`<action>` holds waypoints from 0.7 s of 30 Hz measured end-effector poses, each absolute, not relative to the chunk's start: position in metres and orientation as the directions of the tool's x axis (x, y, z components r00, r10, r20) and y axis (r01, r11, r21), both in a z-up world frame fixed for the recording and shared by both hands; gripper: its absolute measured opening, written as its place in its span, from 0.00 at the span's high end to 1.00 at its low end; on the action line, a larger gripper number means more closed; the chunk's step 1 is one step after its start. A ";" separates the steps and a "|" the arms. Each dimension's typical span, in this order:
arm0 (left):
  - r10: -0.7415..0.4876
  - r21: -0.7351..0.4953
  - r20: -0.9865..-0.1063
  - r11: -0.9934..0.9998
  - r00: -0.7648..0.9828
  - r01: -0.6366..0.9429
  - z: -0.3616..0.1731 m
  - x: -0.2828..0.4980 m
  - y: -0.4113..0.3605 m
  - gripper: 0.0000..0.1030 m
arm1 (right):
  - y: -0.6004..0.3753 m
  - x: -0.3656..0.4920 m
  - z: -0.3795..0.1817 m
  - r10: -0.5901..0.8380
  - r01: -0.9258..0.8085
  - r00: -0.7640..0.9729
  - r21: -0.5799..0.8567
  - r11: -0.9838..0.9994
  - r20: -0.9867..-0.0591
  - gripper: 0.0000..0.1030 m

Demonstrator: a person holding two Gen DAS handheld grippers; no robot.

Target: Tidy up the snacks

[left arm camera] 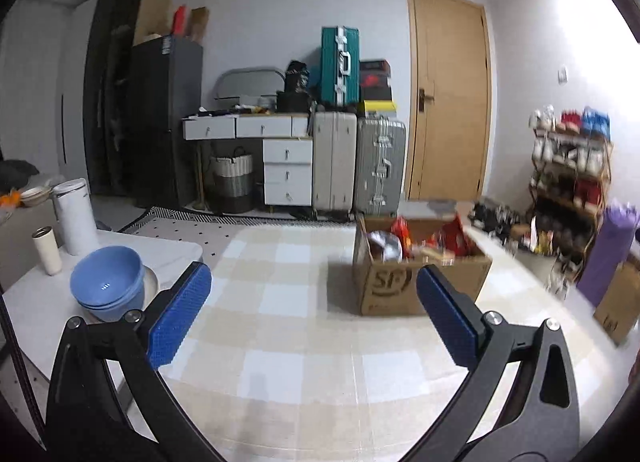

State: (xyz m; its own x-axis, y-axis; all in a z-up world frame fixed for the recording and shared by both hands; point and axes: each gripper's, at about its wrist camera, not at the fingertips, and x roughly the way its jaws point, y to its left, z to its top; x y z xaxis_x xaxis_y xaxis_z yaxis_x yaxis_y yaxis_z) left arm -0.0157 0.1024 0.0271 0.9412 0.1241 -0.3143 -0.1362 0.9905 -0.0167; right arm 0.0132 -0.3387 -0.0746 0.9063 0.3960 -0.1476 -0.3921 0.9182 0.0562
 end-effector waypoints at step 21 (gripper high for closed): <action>0.135 0.041 -0.397 0.991 0.908 -0.129 -0.078 0.114 0.046 0.00 | -0.293 0.124 -0.158 0.399 -0.379 0.885 0.126 0.917 -0.241 0.00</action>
State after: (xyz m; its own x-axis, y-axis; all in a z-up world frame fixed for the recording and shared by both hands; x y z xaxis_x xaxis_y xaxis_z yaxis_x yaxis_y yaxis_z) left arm 0.1139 0.0460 -0.0777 0.9078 0.1349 -0.3972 -0.1291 0.9908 0.0413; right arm 0.1239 -0.2926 -0.1581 0.8846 0.3993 -0.2409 -0.3794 0.9166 0.1260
